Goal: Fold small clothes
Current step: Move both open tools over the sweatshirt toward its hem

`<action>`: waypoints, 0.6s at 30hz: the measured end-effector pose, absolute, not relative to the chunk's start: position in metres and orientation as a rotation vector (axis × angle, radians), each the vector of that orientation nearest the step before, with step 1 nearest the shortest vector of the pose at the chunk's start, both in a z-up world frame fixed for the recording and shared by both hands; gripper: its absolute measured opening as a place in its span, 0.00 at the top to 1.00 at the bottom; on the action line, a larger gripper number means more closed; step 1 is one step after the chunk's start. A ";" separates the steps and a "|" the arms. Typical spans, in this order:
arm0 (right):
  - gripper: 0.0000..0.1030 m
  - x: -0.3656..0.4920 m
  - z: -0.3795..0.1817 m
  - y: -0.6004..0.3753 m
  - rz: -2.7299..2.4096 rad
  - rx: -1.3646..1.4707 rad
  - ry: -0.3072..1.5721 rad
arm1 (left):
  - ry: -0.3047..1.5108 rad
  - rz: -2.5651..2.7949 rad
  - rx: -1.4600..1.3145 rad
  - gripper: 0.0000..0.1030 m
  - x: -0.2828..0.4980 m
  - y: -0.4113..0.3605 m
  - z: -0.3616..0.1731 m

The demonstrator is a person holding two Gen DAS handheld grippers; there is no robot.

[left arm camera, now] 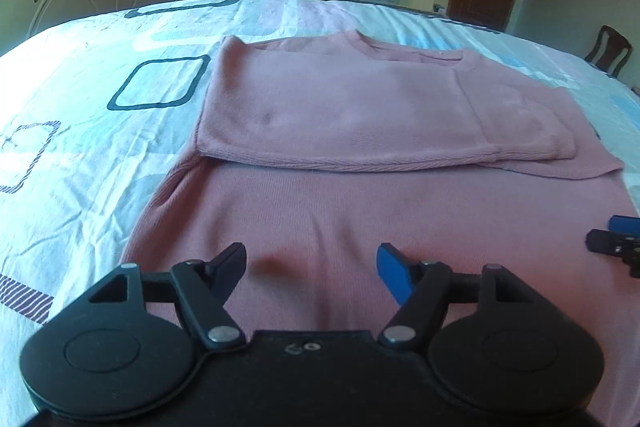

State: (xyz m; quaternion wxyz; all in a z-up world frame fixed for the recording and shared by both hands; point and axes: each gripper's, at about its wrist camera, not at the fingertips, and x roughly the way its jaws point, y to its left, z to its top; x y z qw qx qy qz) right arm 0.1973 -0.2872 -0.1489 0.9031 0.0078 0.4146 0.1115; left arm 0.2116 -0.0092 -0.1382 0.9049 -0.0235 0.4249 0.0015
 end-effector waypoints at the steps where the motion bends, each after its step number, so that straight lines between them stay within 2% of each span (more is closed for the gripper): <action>1: 0.45 0.193 -0.147 -0.276 0.245 0.016 0.856 | 0.876 -0.017 -0.046 0.31 0.207 -0.014 -0.137; 10: 0.45 0.152 -0.155 -0.198 0.324 -0.051 0.910 | 0.893 -0.100 0.019 0.29 0.163 -0.029 -0.154; 12: 0.45 0.142 -0.157 -0.202 0.293 -0.072 0.905 | 0.890 -0.100 0.030 0.25 0.151 -0.021 -0.155; 18: 0.44 0.111 -0.156 -0.246 0.164 -0.056 0.915 | 0.889 -0.090 0.035 0.25 0.127 0.001 -0.152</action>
